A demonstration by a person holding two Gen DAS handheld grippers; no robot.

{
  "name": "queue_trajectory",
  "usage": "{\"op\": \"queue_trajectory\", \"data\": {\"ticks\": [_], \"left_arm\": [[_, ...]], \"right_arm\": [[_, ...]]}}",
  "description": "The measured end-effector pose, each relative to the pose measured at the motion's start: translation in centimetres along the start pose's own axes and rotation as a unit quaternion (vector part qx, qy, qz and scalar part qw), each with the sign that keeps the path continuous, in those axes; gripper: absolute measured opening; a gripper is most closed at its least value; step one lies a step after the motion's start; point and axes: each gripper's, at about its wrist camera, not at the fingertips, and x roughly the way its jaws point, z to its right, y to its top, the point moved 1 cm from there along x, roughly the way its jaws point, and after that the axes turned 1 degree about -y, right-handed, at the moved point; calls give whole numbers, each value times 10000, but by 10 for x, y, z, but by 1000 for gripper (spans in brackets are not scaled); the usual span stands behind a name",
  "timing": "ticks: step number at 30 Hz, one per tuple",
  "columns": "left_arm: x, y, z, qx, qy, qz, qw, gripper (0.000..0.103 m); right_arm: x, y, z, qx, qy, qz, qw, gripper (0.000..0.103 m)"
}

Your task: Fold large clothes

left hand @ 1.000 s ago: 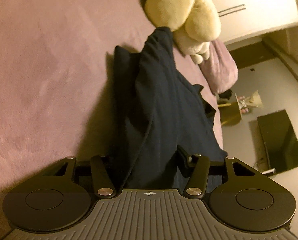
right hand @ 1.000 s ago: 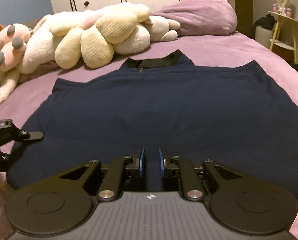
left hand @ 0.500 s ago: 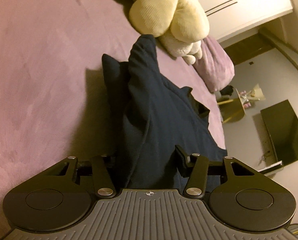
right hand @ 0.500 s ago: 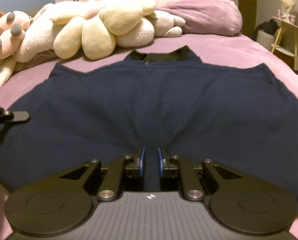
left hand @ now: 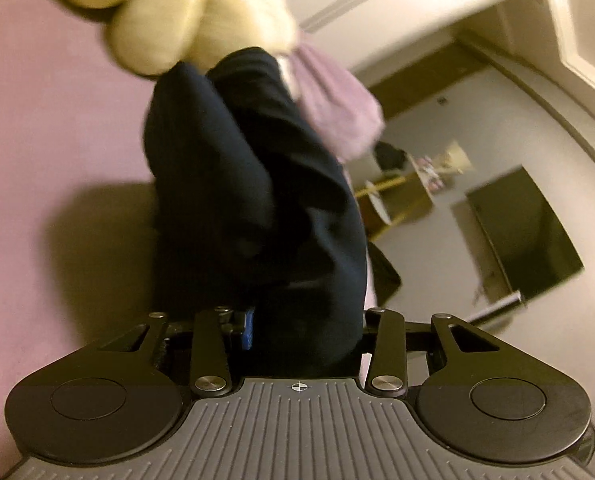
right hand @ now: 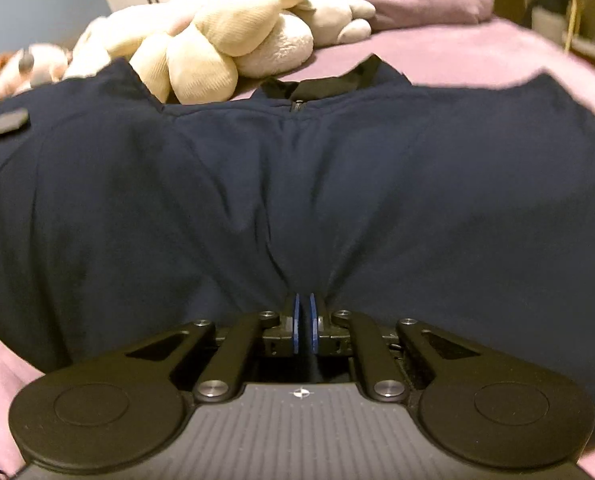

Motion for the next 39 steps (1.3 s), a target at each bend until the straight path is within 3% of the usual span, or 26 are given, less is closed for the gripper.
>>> {"op": "queue_trajectory", "data": {"ticks": [4, 9, 11, 13, 14, 16, 19, 22, 24, 27, 30, 32, 37, 39], "left_arm": [[51, -20, 51, 421, -200, -267, 9986, 43], [134, -70, 82, 955, -25, -739, 9927, 43], [166, -93, 80, 1173, 331, -955, 9879, 49], [186, -112, 73, 1309, 474, -964, 9856, 61], [188, -118, 75, 1512, 445, -860, 9837, 66], [182, -127, 86, 1902, 372, -791, 9779, 87], [154, -123, 101, 2119, 92, -825, 9738, 92], [105, -111, 97, 1824, -243, -751, 9800, 92], [68, -96, 85, 1615, -356, -389, 9855, 95], [26, -76, 61, 1545, 288, 391, 9868, 96], [3, -51, 29, 1215, 1434, 1096, 9760, 96], [-10, -41, 6, 850, 1965, 1398, 9668, 96], [1, -27, -28, 409, 2336, 1336, 9623, 96], [20, -26, -27, 458, 2386, 1228, 9622, 96]], "right_arm": [[-36, 1, 27, 519, 534, 312, 9967, 7], [-95, -22, 75, 861, 229, 982, 9912, 7], [-109, -33, 99, 1136, 61, 1046, 9880, 7], [-118, -44, 119, 1362, -51, 1068, 9849, 7], [-122, -50, 127, 1452, -88, 1062, 9836, 7], [-129, -60, 136, 1553, -157, 1057, 9821, 7], [-140, -69, 143, 1570, -420, 1096, 9806, 8], [-152, -68, 147, 1614, -572, 1289, 9768, 8], [-163, -59, 142, 1569, -679, 1504, 9737, 9], [-175, -32, 117, 1132, -813, 1916, 9715, 9], [-169, 0, 76, 470, -712, 2053, 9750, 9], [-150, 25, 46, 99, -644, 2036, 9769, 9], [-68, 82, -44, -705, -382, 1495, 9855, 9], [-35, 95, -69, -1169, -696, 1360, 9813, 9]]}}
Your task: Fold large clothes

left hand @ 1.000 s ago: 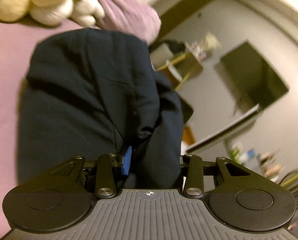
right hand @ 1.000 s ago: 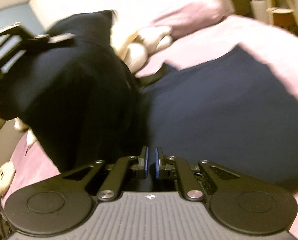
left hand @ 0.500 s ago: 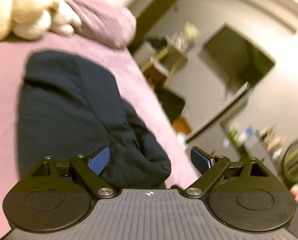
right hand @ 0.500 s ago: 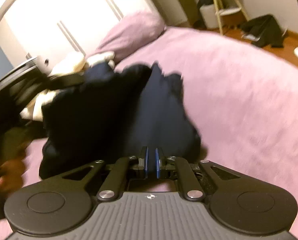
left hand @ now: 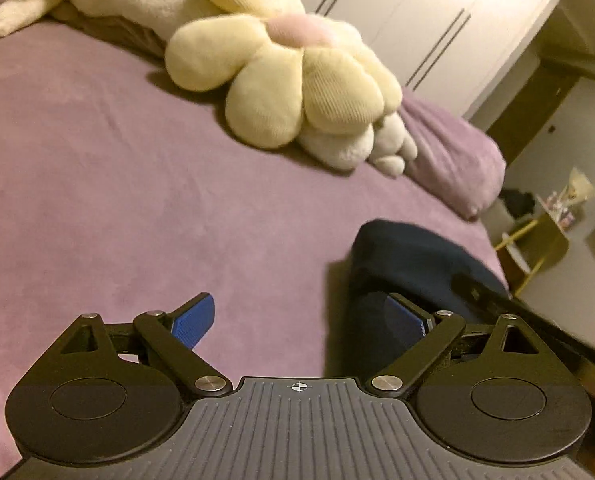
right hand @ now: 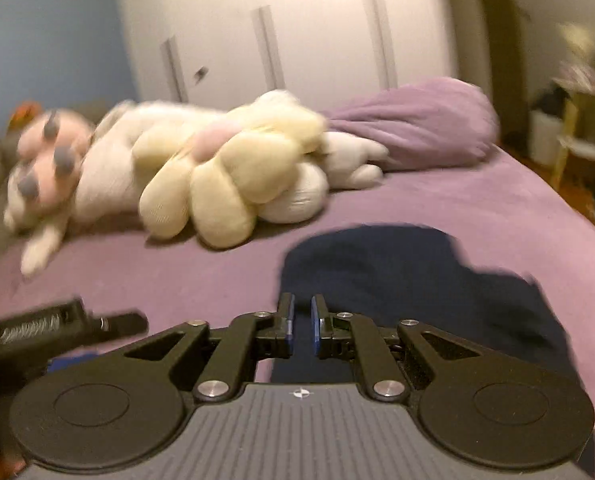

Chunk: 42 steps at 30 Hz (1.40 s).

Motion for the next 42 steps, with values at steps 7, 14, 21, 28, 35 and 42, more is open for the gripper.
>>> {"op": "queue_trajectory", "data": {"ticks": [7, 14, 21, 28, 35, 42], "left_arm": [[61, -24, 49, 257, 91, -330, 9991, 96], [90, -57, 117, 604, -264, 24, 9978, 97], [123, -84, 127, 1003, 319, 103, 9944, 103], [140, -93, 119, 922, 330, 55, 9952, 103], [138, -92, 116, 839, 300, 7, 9960, 103], [103, -96, 115, 729, 127, -122, 9972, 103]], "right_arm": [[102, -10, 39, -688, -1181, -488, 9894, 9], [72, -64, 154, 871, -2042, -76, 9750, 0], [43, -95, 182, 1331, -1865, 354, 9728, 0], [56, -106, 200, 1639, -1484, 495, 9740, 0], [56, -113, 206, 1763, -1309, 647, 9734, 0], [41, -112, 220, 2151, -921, 744, 9694, 0]]}}
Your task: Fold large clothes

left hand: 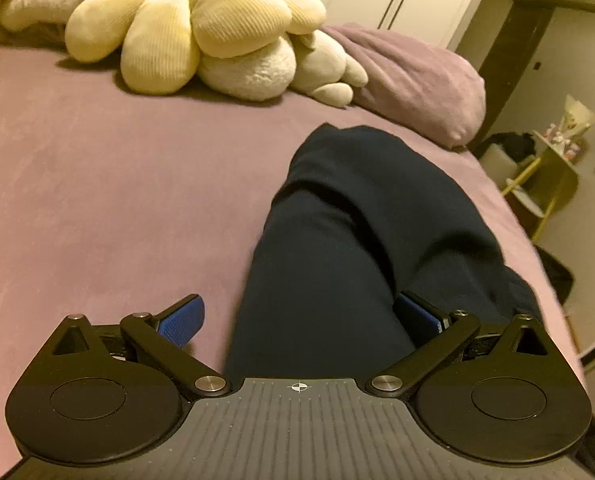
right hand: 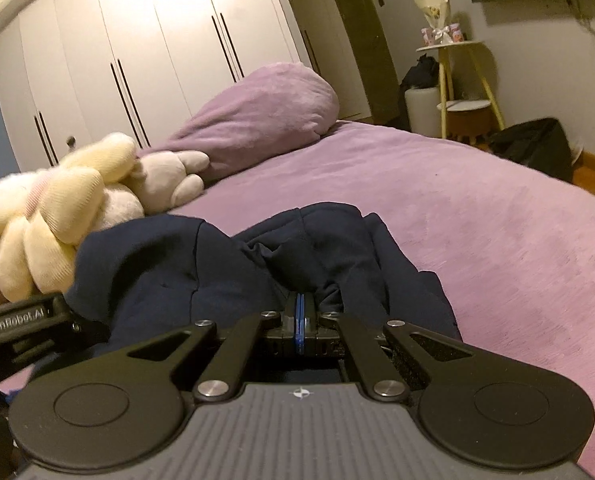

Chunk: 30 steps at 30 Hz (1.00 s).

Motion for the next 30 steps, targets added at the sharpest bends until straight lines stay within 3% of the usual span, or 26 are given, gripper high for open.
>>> {"op": "queue_trajectory", "data": {"ticks": [3, 8, 16, 22, 26, 28, 29, 30], "left_arm": [[-6, -10, -6, -208, -130, 19, 9997, 103], [3, -11, -5, -181, -51, -18, 9998, 103], [17, -16, -6, -227, 4, -12, 9997, 103], [1, -2, -20, -383, -300, -312, 9983, 103], [-23, 0, -36, -338, -607, -444, 9966, 103], [-32, -4, -45, -373, -858, -558, 9941, 103], [-36, -7, -48, -382, -921, -617, 9931, 103], [-38, -10, -50, -410, -951, -672, 9924, 103]], "right_arm": [[-14, 0, 7, 152, 50, 60, 9999, 0], [-38, -16, 5, -216, -95, 381, 9990, 0], [-25, -20, 3, -294, -146, 364, 9988, 0], [-20, -9, 7, -115, 53, 96, 9999, 0], [-37, 15, 25, 655, 653, -495, 9945, 2], [-55, 22, 39, 1004, 928, -697, 9882, 12], [-62, 24, 45, 1033, 881, -849, 9871, 38], [-69, 24, 50, 1023, 943, -947, 9857, 42]]}}
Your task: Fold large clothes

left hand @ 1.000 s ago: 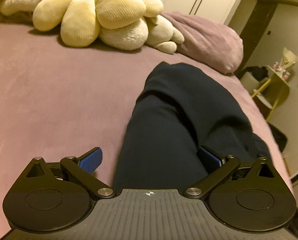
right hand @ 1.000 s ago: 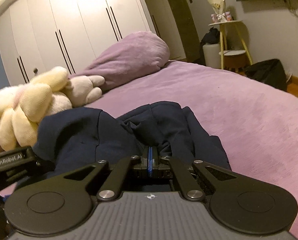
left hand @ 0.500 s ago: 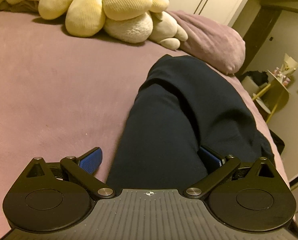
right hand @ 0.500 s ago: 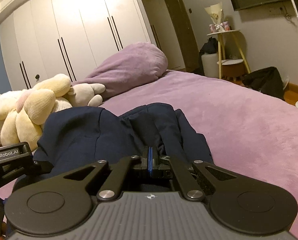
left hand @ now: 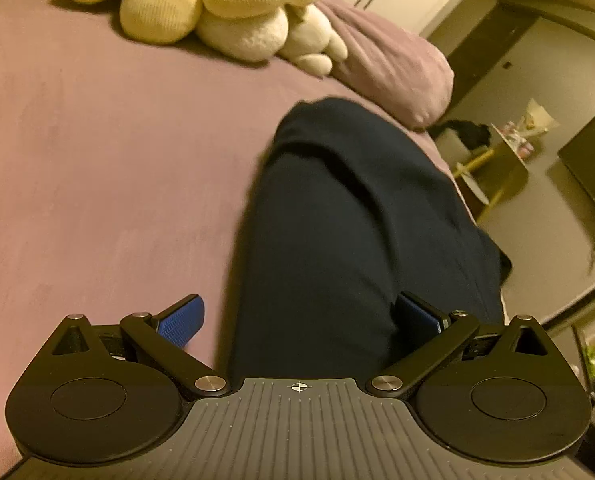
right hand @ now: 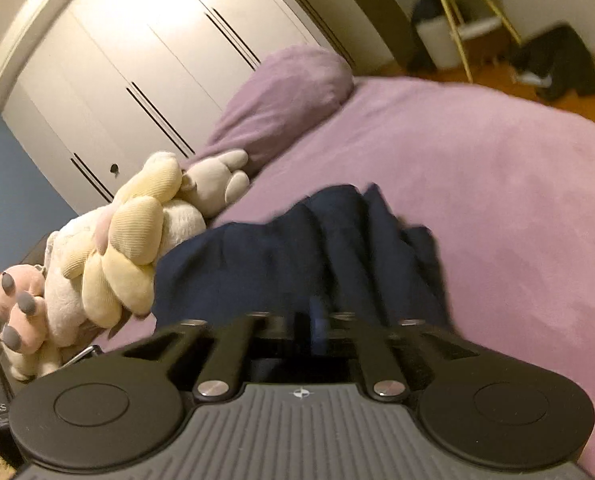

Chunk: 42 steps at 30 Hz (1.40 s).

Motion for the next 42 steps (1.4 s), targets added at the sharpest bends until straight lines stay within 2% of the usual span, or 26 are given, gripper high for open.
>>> {"op": "queue_trajectory", "data": {"ticks": [6, 10, 14, 15, 19, 20, 23, 25, 26, 27, 29, 31, 32, 34, 36, 38, 40, 42], "left_arm": [[-16, -10, 1, -30, -332, -396, 9987, 103], [-39, -24, -6, 325, -586, -796, 9946, 103], [-68, -54, -10, 882, -598, -1025, 9890, 103], [-72, -60, -10, 976, -579, -1062, 9878, 103], [-63, -87, 0, 1555, -70, -1211, 9804, 103], [-57, -91, 3, 1575, 67, -1209, 9801, 103], [-44, -90, 8, 1371, 161, -1074, 9846, 103], [-37, -87, 15, 1389, 380, -991, 9846, 103], [-35, -87, 16, 1500, 619, -929, 9824, 103], [-33, -88, 16, 1648, 844, -891, 9787, 103], [-31, -86, 15, 1737, 775, -951, 9771, 103], [-33, -82, 12, 1779, 714, -1063, 9757, 103], [-36, -79, 8, 1782, 637, -1134, 9754, 103], [-45, -67, -4, 1730, 344, -1334, 9752, 103], [-57, -53, -23, 1574, 5, -1364, 9781, 103], [-71, -34, -47, 1328, -262, -1127, 9844, 103], [-70, -16, -59, 964, -279, -956, 9903, 103], [-59, 2, -62, 688, -388, -782, 9938, 103]], "right_arm": [[-14, 0, 10, 466, 779, -705, 9934, 44], [-17, 2, 6, 430, 795, -892, 9919, 44], [-41, -6, 3, 283, 782, -887, 9926, 44], [-49, -11, 5, 297, 793, -885, 9925, 46], [-77, -41, 13, 411, 573, -805, 9943, 52], [-81, -47, 15, 513, 534, -841, 9937, 56], [-84, -61, 20, 932, 741, -934, 9885, 57], [-76, -65, 16, 890, 620, -941, 9896, 56], [-71, -65, 14, 885, 569, -936, 9900, 50], [-67, -65, 12, 924, 581, -932, 9896, 32], [-67, -63, 9, 1092, 679, -806, 9884, 25], [-71, -61, 17, 1473, 1090, -648, 9809, 24], [-71, -60, 20, 1508, 1042, -639, 9810, 23], [-67, -60, 22, 1122, 579, -784, 9889, 23], [-61, -62, 29, 1080, 488, -1003, 9879, 29], [-63, -54, 36, 1085, 623, -1094, 9861, 39], [-68, -44, 44, 1067, 770, -1013, 9861, 51], [-72, -33, 54, 1085, 979, -821, 9858, 58]]}}
